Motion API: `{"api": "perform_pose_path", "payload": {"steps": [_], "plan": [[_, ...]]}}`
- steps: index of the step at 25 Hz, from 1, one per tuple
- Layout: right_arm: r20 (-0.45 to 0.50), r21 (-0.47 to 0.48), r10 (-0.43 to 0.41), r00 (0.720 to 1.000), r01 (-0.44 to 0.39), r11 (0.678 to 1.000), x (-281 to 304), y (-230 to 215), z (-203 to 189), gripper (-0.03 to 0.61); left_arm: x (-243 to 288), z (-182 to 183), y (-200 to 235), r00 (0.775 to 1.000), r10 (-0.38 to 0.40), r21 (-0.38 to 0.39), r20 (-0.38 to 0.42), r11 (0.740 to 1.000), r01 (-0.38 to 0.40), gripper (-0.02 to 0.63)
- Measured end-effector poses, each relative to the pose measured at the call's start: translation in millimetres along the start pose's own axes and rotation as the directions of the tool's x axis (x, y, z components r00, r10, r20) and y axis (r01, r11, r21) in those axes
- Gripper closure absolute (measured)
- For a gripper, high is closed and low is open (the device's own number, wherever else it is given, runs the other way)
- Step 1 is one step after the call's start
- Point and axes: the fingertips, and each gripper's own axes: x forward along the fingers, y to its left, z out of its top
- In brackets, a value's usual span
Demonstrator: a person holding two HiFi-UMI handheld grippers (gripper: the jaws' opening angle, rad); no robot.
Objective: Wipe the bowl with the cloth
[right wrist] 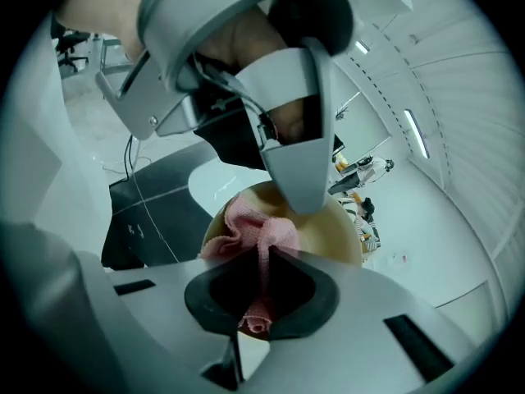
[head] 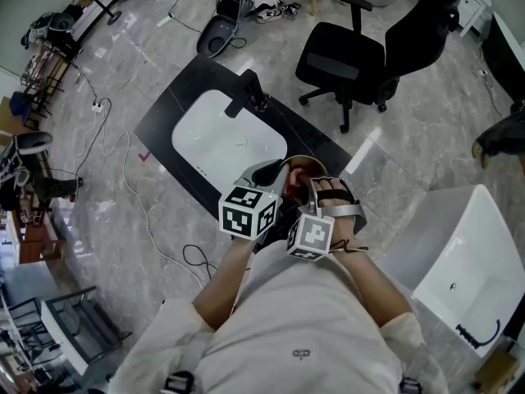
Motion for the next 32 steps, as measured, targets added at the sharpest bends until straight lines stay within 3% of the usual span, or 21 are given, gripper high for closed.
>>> {"api": "perform_pose_path", "payload": {"steps": [4, 6, 8, 10, 12, 13, 17, 21, 24, 27, 29, 32], "plan": [[0.131, 0.115, 0.094, 0.987, -0.110, 0.987, -10.6, 5.1, 12.4, 0.561, -1.9, -2.2, 5.9, 1.000, 0.011, -0.018, -0.004, 1.000, -0.011, 0.584], [0.229, 0.202, 0.163, 0.960, -0.211, 0.956, -19.6, 6.8, 18.5, 0.561, -1.6, -4.1, 9.7, 1.000, 0.013, -0.041, -0.005, 0.999, -0.013, 0.586], [0.367, 0.307, 0.227, 0.902, -0.347, 0.886, -32.7, 5.3, 23.7, 0.561, -0.9, -7.7, 13.7, 1.000, 0.019, -0.057, -0.010, 0.998, -0.019, 0.586], [0.510, 0.429, 0.225, 0.830, -0.472, 0.770, -46.1, -5.1, 23.4, 0.561, -0.4, -10.3, 16.5, 1.000, 0.020, -0.070, -0.009, 0.997, -0.021, 0.589], [0.607, 0.521, 0.166, 0.777, -0.547, 0.655, -56.4, -20.6, 17.2, 0.561, 0.2, -10.6, 17.9, 1.000, 0.018, -0.081, -0.006, 0.997, -0.019, 0.591], [0.633, 0.550, 0.133, 0.762, -0.565, 0.615, -60.0, -27.6, 13.0, 0.561, 0.3, -10.6, 18.4, 1.000, 0.019, -0.084, -0.005, 0.996, -0.019, 0.591], [0.673, 0.620, 0.023, 0.740, -0.580, 0.529, -70.8, -45.8, -4.1, 0.561, -0.7, -11.0, 19.2, 1.000, 0.021, -0.092, -0.005, 0.996, -0.022, 0.592], [0.722, 0.663, -0.130, 0.679, -0.627, 0.410, -85.9, -65.1, -19.8, 0.561, 0.4, -11.9, 20.9, 1.000, 0.026, -0.097, -0.011, 0.995, -0.027, 0.592], [0.741, 0.672, -0.287, 0.607, -0.679, 0.297, -101.8, -83.0, -34.5, 0.561, 1.4, -17.3, 26.7, 0.999, 0.042, -0.101, -0.026, 0.994, -0.044, 0.592], [0.744, 0.621, -0.439, 0.504, -0.764, 0.176, -121.9, -97.9, -51.5, 0.561, 1.4, -23.9, 32.8, 0.997, 0.063, -0.108, -0.040, 0.992, -0.067, 0.592], [0.727, 0.594, -0.507, 0.463, -0.795, 0.126, -130.7, -102.6, -63.7, 0.561, 0.8, -28.0, 35.8, 0.996, 0.073, -0.114, -0.047, 0.990, -0.078, 0.592], [0.701, 0.610, -0.533, 0.475, -0.786, 0.101, -131.4, -100.8, -76.4, 0.561, -1.5, -34.4, 41.5, 0.995, 0.086, -0.124, -0.056, 0.988, -0.092, 0.591]]}}
